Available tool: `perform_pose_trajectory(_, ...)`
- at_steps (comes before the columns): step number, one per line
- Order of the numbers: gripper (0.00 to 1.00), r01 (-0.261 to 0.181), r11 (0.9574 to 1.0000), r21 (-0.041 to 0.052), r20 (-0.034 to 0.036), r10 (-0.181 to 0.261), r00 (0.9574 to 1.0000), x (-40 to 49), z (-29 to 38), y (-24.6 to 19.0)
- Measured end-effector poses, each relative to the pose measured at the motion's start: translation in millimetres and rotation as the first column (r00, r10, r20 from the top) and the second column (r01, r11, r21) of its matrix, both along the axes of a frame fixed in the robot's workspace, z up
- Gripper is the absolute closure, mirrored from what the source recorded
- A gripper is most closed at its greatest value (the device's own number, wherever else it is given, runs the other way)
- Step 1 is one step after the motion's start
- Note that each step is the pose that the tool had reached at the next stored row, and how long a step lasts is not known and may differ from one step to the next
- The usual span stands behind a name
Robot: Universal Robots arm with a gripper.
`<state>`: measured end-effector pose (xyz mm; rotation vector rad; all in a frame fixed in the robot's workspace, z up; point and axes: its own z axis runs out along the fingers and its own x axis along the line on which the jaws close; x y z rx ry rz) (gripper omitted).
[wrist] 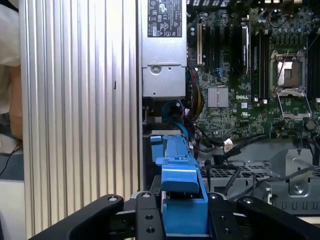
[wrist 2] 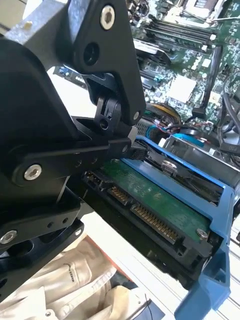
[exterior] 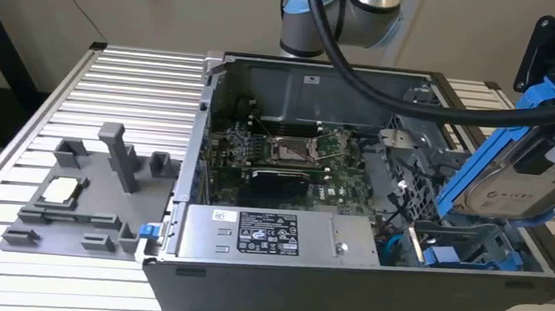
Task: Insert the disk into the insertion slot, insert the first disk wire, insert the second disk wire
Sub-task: 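Insert the disk into the insertion slot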
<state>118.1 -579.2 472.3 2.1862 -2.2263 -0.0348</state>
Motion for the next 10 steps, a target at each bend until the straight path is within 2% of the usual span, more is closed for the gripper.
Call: perform_pose_trajectory(10,0.67,0.0,0.9999,0.0151,0.0,0.0,1.0,0.0,-13.8,0.0)
